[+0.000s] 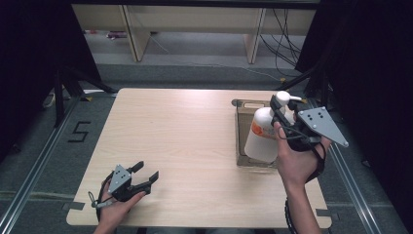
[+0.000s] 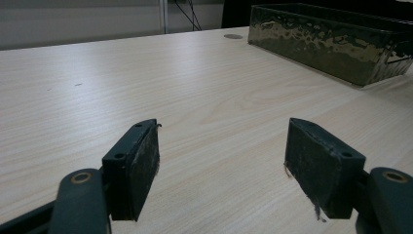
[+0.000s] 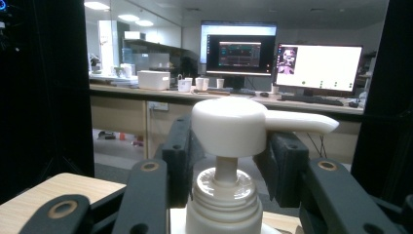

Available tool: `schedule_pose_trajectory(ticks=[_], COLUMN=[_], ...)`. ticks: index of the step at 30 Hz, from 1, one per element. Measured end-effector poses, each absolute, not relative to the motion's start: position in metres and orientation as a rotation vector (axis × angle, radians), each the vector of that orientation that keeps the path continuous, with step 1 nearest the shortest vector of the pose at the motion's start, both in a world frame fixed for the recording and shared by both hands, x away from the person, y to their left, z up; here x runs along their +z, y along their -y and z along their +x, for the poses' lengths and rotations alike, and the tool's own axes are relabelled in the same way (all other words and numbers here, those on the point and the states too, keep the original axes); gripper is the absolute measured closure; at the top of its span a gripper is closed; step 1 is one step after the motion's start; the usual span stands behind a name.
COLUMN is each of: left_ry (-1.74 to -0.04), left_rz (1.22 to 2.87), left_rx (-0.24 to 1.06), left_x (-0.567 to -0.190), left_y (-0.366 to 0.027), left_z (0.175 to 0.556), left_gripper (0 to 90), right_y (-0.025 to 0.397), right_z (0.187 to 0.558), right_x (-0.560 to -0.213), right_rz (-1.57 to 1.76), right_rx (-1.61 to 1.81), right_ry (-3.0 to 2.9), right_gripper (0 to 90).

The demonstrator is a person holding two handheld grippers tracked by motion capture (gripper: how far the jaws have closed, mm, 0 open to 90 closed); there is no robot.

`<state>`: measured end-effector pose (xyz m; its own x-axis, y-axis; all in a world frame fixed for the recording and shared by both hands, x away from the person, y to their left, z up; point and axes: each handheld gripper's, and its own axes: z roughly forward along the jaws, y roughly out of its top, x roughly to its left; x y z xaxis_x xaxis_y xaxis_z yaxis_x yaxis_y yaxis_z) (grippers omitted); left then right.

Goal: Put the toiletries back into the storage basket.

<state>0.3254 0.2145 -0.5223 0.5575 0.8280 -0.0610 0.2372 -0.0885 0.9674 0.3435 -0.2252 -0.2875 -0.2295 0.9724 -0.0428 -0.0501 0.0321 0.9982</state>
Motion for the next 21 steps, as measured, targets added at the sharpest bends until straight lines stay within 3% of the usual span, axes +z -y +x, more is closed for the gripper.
schedule_pose_trajectory(ticks=[21], left_ry=[-0.915], left_rz=[1.626], left_rx=[0.630], left_x=[-0.522], left_y=[-0.215], left_z=[0.325], left_gripper=[28.1], right_y=[0.224], right_z=[0.368], right_x=[-0.291], right_rz=[1.040], right_rx=[1.357], right_ry=[-1.374], right_gripper=[60.3])
